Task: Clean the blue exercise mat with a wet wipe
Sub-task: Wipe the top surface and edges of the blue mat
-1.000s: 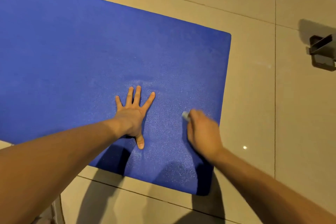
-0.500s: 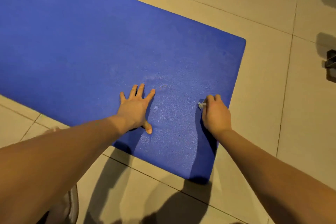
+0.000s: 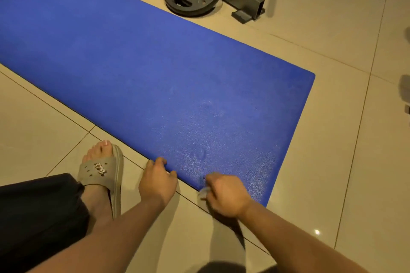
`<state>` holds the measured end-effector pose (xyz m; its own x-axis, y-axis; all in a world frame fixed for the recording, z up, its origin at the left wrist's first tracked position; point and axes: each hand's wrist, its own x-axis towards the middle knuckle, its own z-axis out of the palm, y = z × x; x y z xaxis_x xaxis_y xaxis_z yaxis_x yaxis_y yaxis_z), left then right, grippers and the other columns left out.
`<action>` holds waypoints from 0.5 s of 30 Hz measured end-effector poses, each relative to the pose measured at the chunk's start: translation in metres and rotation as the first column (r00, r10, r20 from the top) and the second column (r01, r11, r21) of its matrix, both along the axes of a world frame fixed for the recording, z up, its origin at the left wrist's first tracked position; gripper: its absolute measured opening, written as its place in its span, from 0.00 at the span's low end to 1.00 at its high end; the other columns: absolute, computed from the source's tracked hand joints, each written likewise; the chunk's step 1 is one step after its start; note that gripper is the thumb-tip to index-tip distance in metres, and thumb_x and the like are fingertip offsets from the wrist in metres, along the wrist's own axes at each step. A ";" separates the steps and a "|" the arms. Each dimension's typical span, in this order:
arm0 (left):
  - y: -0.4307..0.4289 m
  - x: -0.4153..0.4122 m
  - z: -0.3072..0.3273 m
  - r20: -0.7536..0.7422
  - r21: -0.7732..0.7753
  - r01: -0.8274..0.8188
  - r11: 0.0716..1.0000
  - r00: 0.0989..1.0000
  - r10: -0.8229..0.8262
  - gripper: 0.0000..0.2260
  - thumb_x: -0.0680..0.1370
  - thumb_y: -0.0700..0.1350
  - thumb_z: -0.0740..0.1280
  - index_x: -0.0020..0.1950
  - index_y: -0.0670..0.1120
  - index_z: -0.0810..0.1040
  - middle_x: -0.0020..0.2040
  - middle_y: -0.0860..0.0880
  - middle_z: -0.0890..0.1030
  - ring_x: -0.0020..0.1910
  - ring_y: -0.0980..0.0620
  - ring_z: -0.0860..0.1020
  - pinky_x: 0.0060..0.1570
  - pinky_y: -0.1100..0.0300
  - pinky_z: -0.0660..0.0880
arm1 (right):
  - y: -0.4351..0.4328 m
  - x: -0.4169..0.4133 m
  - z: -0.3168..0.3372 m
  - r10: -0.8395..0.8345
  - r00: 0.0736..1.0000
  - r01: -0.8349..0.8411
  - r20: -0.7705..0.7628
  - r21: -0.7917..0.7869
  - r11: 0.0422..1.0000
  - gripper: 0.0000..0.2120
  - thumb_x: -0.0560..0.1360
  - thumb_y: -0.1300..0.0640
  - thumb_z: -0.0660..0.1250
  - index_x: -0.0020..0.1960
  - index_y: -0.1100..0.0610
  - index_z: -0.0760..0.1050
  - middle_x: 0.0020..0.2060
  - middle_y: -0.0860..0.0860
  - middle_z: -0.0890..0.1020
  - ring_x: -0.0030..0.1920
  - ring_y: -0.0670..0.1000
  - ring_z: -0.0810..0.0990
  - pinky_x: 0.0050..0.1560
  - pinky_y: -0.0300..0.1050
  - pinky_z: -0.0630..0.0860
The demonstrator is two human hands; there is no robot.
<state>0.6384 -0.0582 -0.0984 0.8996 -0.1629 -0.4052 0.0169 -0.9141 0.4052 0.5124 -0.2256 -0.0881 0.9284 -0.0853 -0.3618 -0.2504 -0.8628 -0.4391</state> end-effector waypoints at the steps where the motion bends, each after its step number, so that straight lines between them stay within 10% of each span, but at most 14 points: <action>1: 0.000 -0.003 0.002 -0.053 -0.026 -0.037 0.999 0.998 0.035 0.16 0.78 0.48 0.69 0.65 0.48 0.74 0.59 0.46 0.77 0.58 0.41 0.78 0.53 0.50 0.76 | -0.010 -0.001 0.004 -0.153 0.987 0.153 0.050 -0.008 0.988 0.08 0.81 0.49 0.61 0.50 0.53 0.71 0.49 0.54 0.82 0.47 0.60 0.81 0.42 0.49 0.72; 4: -0.007 -0.004 0.005 -0.174 -0.102 -0.163 0.981 0.974 0.144 0.18 0.78 0.46 0.70 0.66 0.47 0.70 0.57 0.45 0.80 0.54 0.40 0.80 0.52 0.52 0.77 | -0.047 0.002 0.014 -0.477 0.849 0.516 0.229 -0.158 0.842 0.08 0.82 0.51 0.62 0.48 0.55 0.71 0.46 0.54 0.79 0.45 0.60 0.78 0.39 0.48 0.67; 8: -0.020 0.002 0.003 -0.323 -0.178 -0.369 0.912 0.897 0.300 0.26 0.74 0.44 0.73 0.69 0.45 0.68 0.60 0.44 0.80 0.55 0.39 0.80 0.57 0.50 0.77 | -0.065 -0.002 0.006 -0.520 0.821 0.571 0.235 -0.367 0.735 0.05 0.75 0.58 0.70 0.48 0.58 0.76 0.51 0.58 0.74 0.49 0.63 0.74 0.43 0.51 0.68; 15: -0.019 0.006 -0.006 -0.618 -0.244 -0.669 0.702 0.665 0.420 0.25 0.73 0.42 0.75 0.66 0.43 0.70 0.56 0.44 0.79 0.51 0.42 0.80 0.45 0.51 0.79 | 0.007 0.013 -0.018 -0.622 0.780 0.625 0.063 -0.075 0.777 0.06 0.81 0.59 0.62 0.54 0.60 0.76 0.53 0.57 0.76 0.50 0.60 0.78 0.45 0.49 0.72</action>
